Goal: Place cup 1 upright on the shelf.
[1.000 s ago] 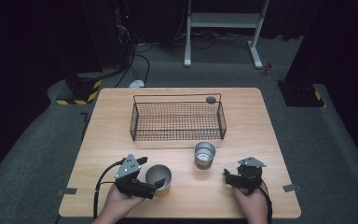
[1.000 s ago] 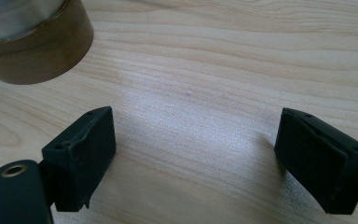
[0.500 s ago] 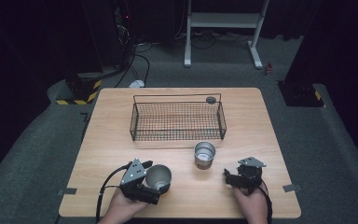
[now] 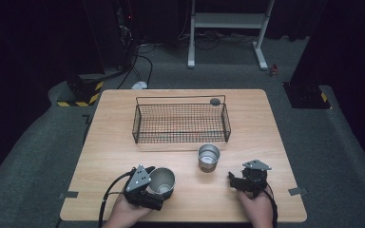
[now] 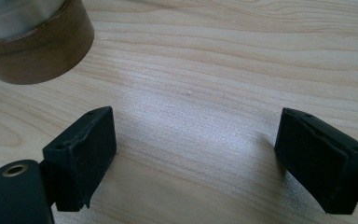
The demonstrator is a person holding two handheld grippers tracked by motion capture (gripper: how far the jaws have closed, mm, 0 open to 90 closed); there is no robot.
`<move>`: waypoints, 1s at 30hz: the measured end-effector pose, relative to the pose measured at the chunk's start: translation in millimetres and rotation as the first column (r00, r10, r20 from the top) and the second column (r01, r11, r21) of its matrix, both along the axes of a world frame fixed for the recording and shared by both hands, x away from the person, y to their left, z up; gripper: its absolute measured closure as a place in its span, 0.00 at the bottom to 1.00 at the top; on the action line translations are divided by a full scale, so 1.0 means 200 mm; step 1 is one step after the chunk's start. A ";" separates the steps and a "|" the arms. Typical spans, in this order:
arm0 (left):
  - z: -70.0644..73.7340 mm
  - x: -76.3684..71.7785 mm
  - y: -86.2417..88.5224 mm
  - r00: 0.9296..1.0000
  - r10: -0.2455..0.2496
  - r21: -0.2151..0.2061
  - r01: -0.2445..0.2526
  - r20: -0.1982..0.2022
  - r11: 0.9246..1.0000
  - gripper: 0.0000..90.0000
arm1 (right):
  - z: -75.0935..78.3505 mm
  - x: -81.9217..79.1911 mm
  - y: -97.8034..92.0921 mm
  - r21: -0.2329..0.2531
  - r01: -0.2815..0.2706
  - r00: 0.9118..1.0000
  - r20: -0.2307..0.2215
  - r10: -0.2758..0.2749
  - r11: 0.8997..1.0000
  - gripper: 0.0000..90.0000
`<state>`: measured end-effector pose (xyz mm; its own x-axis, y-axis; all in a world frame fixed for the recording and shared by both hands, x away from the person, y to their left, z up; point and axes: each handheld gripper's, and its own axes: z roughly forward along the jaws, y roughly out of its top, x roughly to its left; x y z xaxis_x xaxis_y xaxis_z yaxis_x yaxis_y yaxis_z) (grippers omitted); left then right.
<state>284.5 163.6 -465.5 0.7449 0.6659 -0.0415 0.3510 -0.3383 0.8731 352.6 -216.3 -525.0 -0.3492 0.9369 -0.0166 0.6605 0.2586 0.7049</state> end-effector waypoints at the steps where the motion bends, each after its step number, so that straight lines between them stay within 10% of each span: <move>1: -0.01 0.00 0.00 1.000 -0.001 0.003 0.001 -0.003 1.000 0.00 | 0.00 0.00 0.00 0.000 0.000 1.000 0.000 0.000 1.000 0.14; 30: -0.13 0.02 0.00 1.000 0.010 0.010 -0.009 -0.021 1.000 0.01 | 0.00 0.00 0.00 0.004 -0.005 1.000 -0.003 0.005 1.000 0.14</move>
<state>288.6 162.7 -492.2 0.7376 0.6734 -0.0500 0.3723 -0.3438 0.8621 352.3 -215.9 -524.8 -0.3540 0.9352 -0.0117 0.6613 0.2592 0.7039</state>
